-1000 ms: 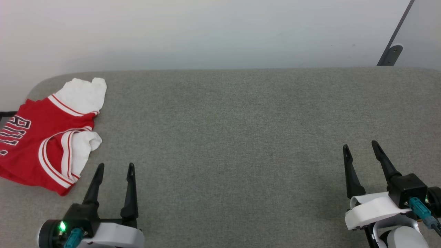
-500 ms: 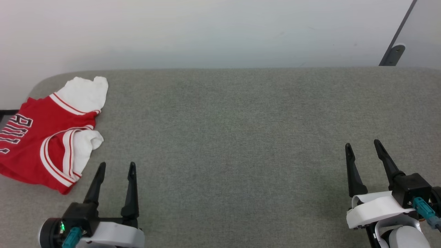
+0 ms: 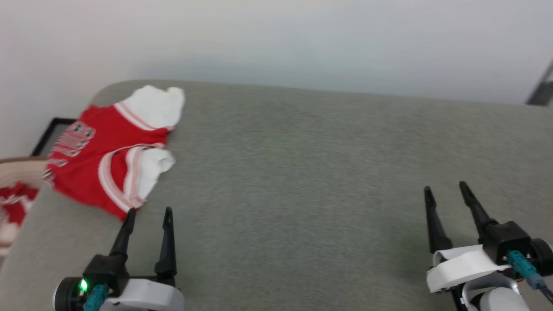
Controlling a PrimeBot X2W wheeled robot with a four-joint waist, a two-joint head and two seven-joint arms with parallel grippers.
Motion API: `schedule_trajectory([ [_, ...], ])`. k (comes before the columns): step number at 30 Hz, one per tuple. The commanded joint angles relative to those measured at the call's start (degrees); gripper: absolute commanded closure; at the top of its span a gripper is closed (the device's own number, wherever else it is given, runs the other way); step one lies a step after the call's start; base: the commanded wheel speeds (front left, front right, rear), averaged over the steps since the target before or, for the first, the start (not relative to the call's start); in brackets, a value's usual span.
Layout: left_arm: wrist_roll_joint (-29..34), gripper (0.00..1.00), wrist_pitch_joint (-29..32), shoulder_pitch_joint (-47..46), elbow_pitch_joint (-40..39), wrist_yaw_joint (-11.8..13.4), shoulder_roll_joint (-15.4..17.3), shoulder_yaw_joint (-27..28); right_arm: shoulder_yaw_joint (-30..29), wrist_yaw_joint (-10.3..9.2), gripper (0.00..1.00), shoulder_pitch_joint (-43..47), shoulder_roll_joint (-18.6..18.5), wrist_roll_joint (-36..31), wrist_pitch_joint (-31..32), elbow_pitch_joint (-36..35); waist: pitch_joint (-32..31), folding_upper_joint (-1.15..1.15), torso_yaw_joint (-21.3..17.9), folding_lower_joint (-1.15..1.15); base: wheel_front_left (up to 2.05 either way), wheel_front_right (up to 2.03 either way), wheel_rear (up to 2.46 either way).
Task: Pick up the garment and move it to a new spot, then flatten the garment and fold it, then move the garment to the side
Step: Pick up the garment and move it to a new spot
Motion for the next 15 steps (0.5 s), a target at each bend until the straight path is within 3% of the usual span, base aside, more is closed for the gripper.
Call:
schedule_trajectory([
  [1,0.3,0.00,0.0,0.9,0.1,0.5,-0.2,0.4,1.0,-0.06,0.00,0.4,0.2,0.1,-0.3,0.5,-1.3,0.00,5.8,0.00,0.00,0.00,0.00],
  [15,-0.6,0.00,0.0,2.8,1.8,1.9,-0.7,1.5,6.2,-0.07,0.00,0.0,0.2,2.6,-0.3,3.2,-3.4,0.00,21.5,0.00,0.00,0.00,0.00],
])
